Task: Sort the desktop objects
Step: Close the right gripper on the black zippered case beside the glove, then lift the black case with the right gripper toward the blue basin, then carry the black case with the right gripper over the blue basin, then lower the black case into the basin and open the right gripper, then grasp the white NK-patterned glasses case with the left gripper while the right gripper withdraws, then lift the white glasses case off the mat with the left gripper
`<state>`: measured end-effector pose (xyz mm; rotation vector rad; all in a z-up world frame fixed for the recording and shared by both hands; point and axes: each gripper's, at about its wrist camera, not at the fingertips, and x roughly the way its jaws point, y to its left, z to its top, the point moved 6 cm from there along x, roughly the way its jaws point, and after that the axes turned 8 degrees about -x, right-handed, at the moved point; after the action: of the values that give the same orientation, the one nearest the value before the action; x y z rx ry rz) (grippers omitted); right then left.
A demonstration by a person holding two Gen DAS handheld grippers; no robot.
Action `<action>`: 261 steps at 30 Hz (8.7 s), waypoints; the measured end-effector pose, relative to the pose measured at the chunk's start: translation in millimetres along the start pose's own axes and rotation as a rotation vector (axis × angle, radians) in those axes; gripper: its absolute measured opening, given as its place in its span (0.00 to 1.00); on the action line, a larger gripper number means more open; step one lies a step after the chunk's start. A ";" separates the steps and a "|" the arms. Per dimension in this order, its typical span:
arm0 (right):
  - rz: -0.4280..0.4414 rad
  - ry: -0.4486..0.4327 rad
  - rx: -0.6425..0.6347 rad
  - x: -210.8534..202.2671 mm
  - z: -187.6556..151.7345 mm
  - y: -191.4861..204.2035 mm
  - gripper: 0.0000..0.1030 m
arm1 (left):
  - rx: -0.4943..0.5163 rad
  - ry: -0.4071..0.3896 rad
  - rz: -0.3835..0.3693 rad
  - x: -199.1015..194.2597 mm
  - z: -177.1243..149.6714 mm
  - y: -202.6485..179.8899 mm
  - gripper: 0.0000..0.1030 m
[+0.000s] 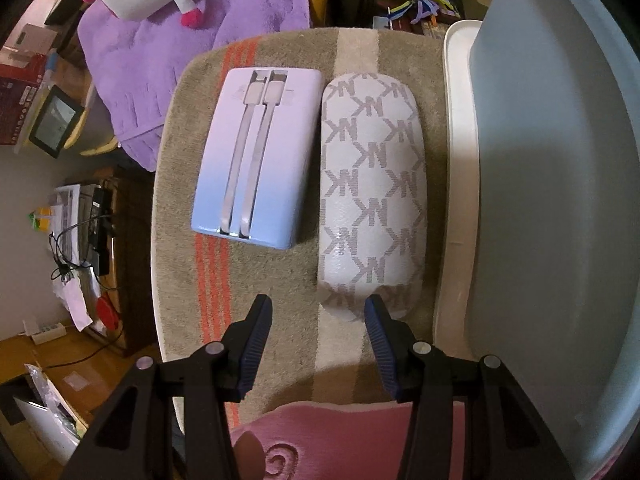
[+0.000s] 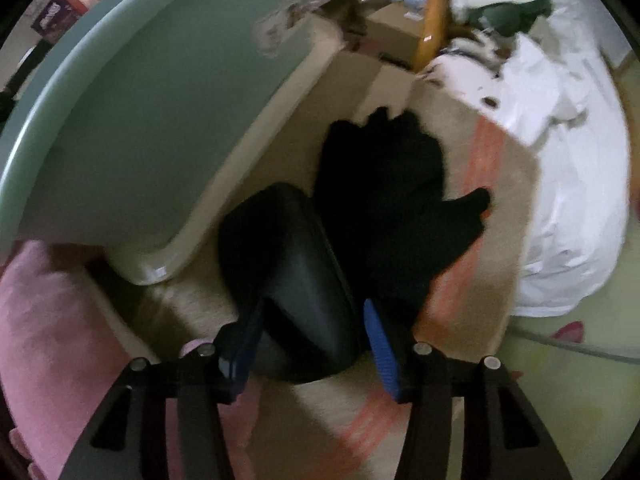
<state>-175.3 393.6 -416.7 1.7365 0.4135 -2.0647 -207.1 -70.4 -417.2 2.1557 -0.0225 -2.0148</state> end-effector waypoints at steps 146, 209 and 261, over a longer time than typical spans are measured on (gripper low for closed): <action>-0.146 -0.229 0.211 -183.7 161.5 225.6 0.33 | 0.009 -0.200 0.016 -94.8 -43.9 71.7 0.50; -0.011 -0.083 0.497 -119.3 33.5 152.6 0.90 | 0.027 0.116 -0.163 14.1 24.2 -39.8 0.75; -0.022 -0.073 0.433 -127.2 24.4 187.7 0.90 | 0.012 -0.148 -0.194 -75.5 19.0 -0.6 0.65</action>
<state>-86.9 233.4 -280.7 1.8824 -0.0448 -2.3543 -231.7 -61.7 -343.9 2.0827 0.1605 -2.2817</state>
